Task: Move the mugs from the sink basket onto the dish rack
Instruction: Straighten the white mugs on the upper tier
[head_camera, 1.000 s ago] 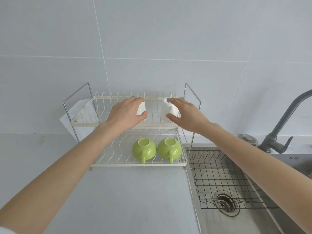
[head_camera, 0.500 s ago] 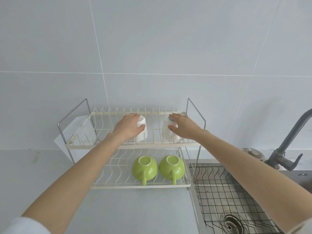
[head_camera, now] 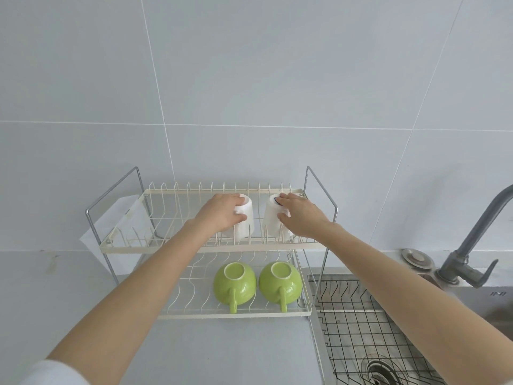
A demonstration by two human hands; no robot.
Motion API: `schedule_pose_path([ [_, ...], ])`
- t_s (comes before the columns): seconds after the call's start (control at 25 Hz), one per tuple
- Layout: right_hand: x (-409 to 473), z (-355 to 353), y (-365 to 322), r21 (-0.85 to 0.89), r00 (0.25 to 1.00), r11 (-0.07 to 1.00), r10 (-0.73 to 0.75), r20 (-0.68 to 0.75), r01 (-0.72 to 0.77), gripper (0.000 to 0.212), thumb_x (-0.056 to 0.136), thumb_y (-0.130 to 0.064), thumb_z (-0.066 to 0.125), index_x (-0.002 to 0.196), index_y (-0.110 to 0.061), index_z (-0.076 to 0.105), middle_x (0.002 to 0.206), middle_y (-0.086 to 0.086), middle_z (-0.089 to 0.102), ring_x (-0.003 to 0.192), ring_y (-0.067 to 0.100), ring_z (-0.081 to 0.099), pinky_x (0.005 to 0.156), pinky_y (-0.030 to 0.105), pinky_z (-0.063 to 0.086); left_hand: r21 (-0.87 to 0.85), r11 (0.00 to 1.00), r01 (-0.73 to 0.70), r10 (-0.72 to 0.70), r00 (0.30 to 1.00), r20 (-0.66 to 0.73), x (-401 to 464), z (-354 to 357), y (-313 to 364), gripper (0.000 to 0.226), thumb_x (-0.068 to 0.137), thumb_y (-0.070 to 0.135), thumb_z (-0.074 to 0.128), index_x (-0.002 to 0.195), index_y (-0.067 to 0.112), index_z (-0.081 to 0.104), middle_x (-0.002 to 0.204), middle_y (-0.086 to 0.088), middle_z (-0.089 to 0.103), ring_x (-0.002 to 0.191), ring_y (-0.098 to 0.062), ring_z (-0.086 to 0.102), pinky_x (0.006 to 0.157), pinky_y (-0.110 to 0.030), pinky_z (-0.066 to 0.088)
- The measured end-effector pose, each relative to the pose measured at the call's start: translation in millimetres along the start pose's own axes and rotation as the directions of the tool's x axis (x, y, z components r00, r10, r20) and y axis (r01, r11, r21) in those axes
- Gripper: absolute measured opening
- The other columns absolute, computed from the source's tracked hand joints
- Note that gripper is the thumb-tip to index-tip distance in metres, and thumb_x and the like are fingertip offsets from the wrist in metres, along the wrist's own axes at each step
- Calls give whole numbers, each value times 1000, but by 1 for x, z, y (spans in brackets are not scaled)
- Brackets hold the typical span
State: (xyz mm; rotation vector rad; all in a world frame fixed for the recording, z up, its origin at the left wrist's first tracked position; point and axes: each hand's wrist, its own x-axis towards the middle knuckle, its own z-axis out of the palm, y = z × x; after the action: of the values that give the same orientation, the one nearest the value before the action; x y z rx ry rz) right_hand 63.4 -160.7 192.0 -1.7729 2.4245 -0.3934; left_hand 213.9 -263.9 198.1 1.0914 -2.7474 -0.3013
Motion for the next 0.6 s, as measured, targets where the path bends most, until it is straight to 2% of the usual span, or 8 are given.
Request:
schedule_pose_path([
  [0.2, -2, 4, -1, 64, 999, 998, 15, -51, -11, 38, 98, -16, 34, 135, -13, 44, 152, -3, 34, 142, 16, 25, 108, 38, 35, 59, 998, 9, -13, 998, 62, 5, -1, 0, 52, 88, 32, 52, 137, 22, 39, 153, 6, 30, 137, -29, 32, 113, -36, 30],
  [0.4, -2, 8, -2, 68, 998, 997, 37, -45, -34, 43, 99, -18, 31, 143, -17, 33, 157, -6, 22, 147, 14, 14, 116, 38, 25, 132, 990, -57, 41, 992, 121, 9, 5, 12, 48, 91, 25, 41, 138, 18, 33, 151, -2, 33, 135, -32, 32, 110, -40, 33],
  [0.6, -3, 6, -2, 56, 997, 997, 49, -52, -46, 42, 99, -17, 31, 141, -16, 36, 157, -5, 24, 146, 15, 16, 113, 37, 27, 104, 993, -58, 46, 993, 111, 9, 11, 8, 50, 92, 25, 41, 140, 20, 30, 155, -1, 24, 140, -30, 23, 115, -40, 26],
])
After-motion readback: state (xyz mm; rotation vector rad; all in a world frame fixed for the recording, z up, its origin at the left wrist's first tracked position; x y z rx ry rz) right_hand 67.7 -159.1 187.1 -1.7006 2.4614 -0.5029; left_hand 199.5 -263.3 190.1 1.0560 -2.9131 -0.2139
